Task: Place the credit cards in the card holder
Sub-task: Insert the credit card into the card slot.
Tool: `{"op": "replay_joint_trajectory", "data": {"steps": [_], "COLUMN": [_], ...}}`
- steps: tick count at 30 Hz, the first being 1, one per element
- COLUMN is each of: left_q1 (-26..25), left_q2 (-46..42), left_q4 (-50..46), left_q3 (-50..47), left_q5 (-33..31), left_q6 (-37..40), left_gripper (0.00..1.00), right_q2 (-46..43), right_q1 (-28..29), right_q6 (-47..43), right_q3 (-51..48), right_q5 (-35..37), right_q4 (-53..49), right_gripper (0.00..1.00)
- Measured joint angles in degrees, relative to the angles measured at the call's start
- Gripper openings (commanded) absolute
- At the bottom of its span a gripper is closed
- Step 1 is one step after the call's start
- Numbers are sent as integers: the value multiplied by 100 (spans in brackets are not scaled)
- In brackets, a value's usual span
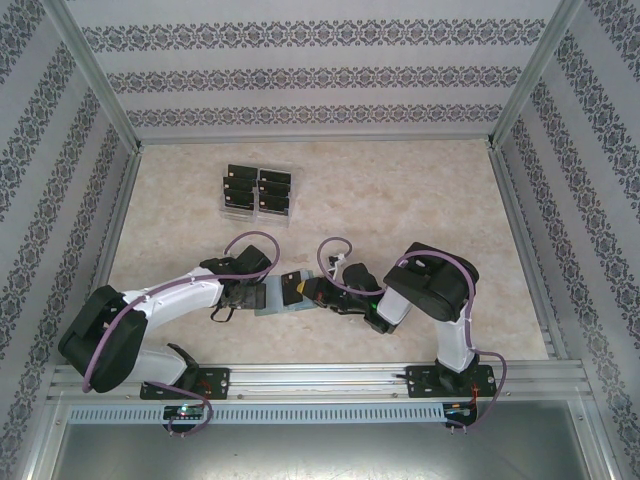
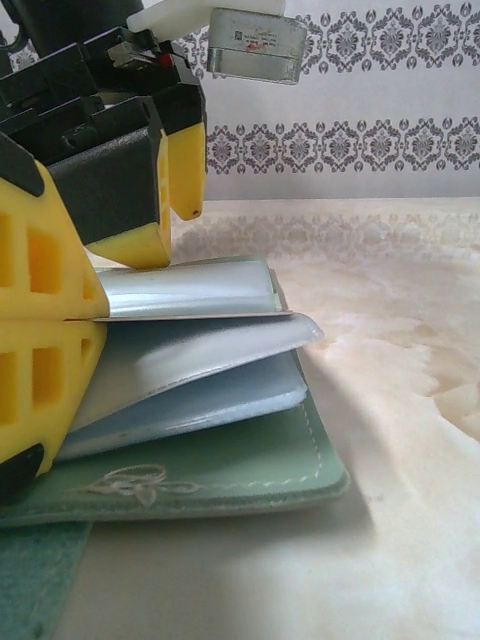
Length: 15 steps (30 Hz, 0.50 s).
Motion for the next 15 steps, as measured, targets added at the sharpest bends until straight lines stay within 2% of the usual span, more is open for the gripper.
{"op": "replay_joint_trajectory", "data": {"steps": [15], "left_q1": [0], "left_q2": [13], "left_q4": [7], "left_q3": [0], "left_q5": [9], "left_q6": [0], "left_gripper": [98], "right_q2": [24], "right_q1": [83], "right_q6": [-35], "right_q3": [50], "right_q5": [-26], "right_q4": [-15], "right_gripper": [0]}}
